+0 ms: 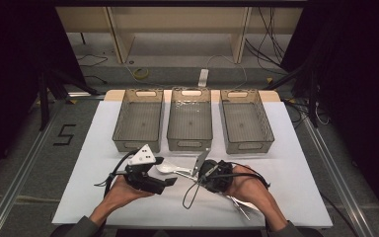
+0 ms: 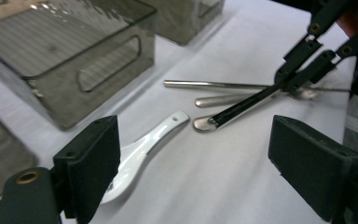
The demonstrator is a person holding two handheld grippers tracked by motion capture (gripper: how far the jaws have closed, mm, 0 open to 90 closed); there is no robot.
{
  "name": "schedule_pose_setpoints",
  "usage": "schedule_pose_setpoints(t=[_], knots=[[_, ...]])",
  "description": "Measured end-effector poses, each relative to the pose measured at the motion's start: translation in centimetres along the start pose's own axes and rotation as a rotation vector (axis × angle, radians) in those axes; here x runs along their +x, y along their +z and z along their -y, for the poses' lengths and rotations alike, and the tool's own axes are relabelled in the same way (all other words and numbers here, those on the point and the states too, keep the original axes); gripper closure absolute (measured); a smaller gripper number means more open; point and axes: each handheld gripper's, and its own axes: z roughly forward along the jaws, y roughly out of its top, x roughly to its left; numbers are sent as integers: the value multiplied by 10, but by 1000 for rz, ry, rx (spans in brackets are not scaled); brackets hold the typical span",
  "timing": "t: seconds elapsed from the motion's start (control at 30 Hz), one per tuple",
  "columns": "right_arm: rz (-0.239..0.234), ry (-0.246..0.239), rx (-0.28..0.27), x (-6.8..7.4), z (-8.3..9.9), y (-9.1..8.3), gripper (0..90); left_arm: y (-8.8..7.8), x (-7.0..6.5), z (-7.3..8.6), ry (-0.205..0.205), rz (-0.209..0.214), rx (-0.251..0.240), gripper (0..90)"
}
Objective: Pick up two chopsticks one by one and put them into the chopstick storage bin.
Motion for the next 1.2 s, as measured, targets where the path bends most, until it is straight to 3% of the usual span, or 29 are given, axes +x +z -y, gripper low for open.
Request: schedule_pose_setpoints(t=[0.27,0.43,0.63,0.87,1.07,1.13,1.2], knots=[[-23,-66,26,8,-5,3,863,17,-14,-2,110,61,97,177],[-29,-88,42,9,-6,6,862,19,-22,1,197,81,127,266],[-48,-125,48,12,-8,8,862,20,-28,2,268,100,145,375],[-68,-137,38,14,-9,10,862,21,-32,4,325,110,153,499],[-81,-182,41,16,-10,11,863,21,-34,5,352,135,166,598],[-92,-175,31,18,-10,11,862,22,-36,6,362,136,174,636],[-97,-185,52,18,-10,10,862,22,-36,6,370,140,181,678]])
